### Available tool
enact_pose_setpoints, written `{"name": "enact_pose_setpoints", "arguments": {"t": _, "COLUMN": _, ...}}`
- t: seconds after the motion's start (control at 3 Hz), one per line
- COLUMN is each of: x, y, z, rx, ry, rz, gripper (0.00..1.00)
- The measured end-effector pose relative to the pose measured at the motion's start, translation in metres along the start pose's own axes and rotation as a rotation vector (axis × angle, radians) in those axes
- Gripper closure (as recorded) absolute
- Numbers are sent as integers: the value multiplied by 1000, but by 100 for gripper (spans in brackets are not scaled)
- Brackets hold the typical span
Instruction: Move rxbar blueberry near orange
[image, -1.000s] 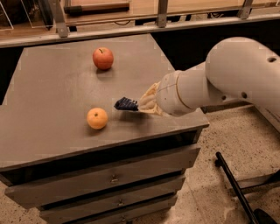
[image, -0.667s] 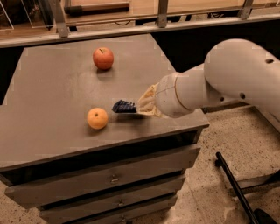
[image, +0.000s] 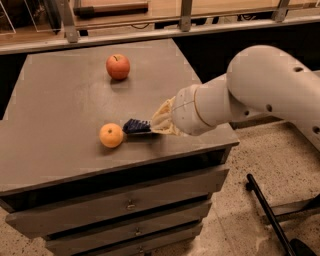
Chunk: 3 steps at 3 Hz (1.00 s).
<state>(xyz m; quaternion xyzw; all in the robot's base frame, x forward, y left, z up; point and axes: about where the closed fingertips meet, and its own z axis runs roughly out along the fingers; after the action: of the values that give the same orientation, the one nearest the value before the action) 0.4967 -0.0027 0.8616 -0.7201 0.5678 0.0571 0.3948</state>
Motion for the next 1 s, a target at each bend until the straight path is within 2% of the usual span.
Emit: {"name": "enact_pose_setpoints", "arguments": {"t": 1.0, "x": -6, "y": 1, "z": 2, "rx": -6, "ry": -2, "rz": -12, "gripper": 17}}
